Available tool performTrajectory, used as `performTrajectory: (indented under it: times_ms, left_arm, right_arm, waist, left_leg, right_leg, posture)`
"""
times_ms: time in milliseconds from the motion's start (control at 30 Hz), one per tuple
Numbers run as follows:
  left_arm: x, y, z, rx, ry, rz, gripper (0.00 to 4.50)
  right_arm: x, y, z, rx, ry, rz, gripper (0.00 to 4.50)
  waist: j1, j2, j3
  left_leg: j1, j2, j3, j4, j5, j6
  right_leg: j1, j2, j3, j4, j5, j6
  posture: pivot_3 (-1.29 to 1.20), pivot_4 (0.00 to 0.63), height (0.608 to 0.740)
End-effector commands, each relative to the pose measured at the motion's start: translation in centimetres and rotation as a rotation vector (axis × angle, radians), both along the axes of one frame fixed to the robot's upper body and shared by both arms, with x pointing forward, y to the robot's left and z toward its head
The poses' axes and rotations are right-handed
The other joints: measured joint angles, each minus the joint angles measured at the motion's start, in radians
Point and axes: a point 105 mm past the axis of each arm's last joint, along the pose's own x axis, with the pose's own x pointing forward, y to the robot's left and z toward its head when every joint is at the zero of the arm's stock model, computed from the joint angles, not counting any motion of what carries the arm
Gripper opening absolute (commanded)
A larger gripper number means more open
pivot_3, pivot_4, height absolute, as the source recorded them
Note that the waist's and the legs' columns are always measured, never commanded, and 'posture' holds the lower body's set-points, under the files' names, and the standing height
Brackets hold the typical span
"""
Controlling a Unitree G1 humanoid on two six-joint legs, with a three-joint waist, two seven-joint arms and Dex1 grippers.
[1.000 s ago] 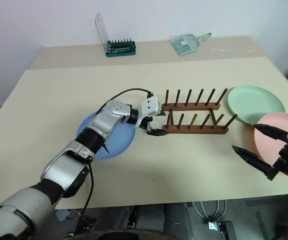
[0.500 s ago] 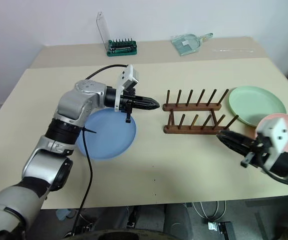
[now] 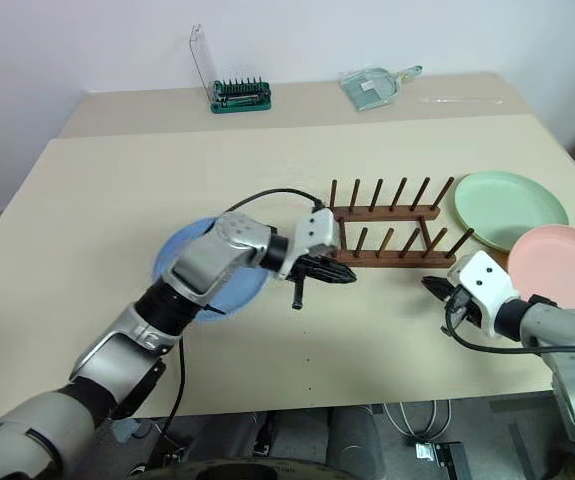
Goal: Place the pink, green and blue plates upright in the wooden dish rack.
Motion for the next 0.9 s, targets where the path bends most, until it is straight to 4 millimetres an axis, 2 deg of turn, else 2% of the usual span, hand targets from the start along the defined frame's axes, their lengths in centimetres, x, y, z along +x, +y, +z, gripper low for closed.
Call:
performTrajectory:
  times_ms: [33, 133, 500, 633, 900]
  left_arm:
    - [0.1, -0.6, -0.5, 0.021, -0.079, -0.012, 0.00]
    - [1.6, -1.0, -1.2, 0.058, -0.154, 0.035, 0.00]
    - [5.7, -1.7, -1.4, 0.082, -0.293, 0.152, 0.00]
    - [7.3, -2.0, -0.6, 0.062, -0.321, 0.201, 0.00]
    - [8.9, -1.9, 0.2, 0.043, -0.338, 0.227, 0.00]
  right_arm:
    - [0.9, -0.2, 0.3, -0.052, -0.064, -0.002, 0.01]
    - [2.1, -0.5, 0.1, -0.082, -0.100, -0.018, 0.01]
    - [4.7, -0.8, -0.2, -0.127, -0.153, -0.025, 0.01]
    - [5.6, -0.9, -0.2, -0.141, -0.170, -0.031, 0.01]
    - [7.8, -1.2, 0.8, -0.161, -0.230, -0.045, 0.01]
  waist:
    - [-0.001, 0.000, 0.000]
    - [0.000, 0.000, 0.000]
    - [-0.002, 0.000, 0.000]
    - [-0.001, 0.000, 0.000]
    - [-0.003, 0.000, 0.000]
  left_leg:
    - [0.000, 0.000, 0.000, 0.000, 0.000, 0.000]
    - [0.000, 0.000, 0.001, 0.000, 0.000, 0.000]
    - [0.000, 0.000, 0.001, 0.000, 0.000, 0.000]
    - [0.000, 0.000, 0.001, 0.000, 0.000, 0.000]
    - [0.000, 0.000, 0.001, 0.000, 0.000, 0.000]
  right_leg:
    - [0.000, 0.000, 0.000, 0.000, 0.000, 0.000]
    - [0.001, 0.000, 0.000, 0.000, 0.000, 0.000]
    - [0.000, 0.000, 0.000, -0.001, 0.000, 0.000]
    - [0.000, 0.000, 0.000, -0.001, 0.001, 0.001]
    - [0.000, 0.000, 0.000, -0.001, 0.001, 0.001]
  posture:
    - [0.00, 0.150, 0.740]
    - [0.00, 0.150, 0.740]
    - [0.00, 0.150, 0.740]
    - [0.00, 0.150, 0.740]
    - [0.00, 0.150, 0.740]
